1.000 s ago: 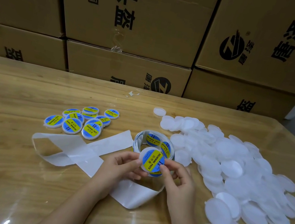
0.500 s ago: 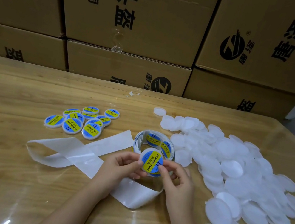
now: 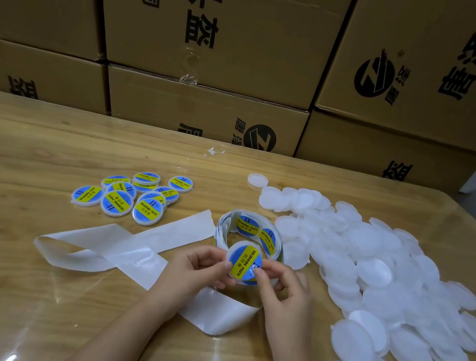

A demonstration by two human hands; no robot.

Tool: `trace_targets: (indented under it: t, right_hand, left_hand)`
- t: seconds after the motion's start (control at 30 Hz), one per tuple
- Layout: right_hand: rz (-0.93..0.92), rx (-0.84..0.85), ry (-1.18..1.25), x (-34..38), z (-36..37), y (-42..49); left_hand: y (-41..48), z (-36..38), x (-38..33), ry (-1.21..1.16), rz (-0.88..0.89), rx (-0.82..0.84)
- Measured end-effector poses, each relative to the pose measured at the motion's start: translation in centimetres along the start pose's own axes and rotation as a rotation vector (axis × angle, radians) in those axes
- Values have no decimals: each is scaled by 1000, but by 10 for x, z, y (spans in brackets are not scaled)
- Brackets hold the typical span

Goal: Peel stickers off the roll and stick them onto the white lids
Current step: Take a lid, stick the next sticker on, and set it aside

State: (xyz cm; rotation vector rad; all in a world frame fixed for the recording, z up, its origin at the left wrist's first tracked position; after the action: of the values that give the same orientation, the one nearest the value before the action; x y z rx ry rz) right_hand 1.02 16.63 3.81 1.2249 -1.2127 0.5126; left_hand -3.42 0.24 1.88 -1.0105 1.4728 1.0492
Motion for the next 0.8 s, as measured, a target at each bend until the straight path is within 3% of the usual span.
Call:
trace_targets:
  t: [0.5, 0.8]
  right_hand:
    - [-185, 0, -285, 10, 3, -4]
    - [-198, 27, -237, 17, 6, -5]
  left_hand:
    - [4, -8, 6, 25, -22, -96]
    - [4, -5, 5, -138, -51, -19]
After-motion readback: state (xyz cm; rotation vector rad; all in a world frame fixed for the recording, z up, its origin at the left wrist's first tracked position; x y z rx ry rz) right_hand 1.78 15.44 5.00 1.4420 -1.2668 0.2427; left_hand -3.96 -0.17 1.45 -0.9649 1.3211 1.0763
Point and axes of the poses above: each hand's wrist, its own y-axis towards the middle knuckle, its own z-axis out of the palm, x = y × z, the point moved 6 cm from there along y, towards the middle knuckle, and after that the axes turned 13 degrees about y, right-handed, at the moved point
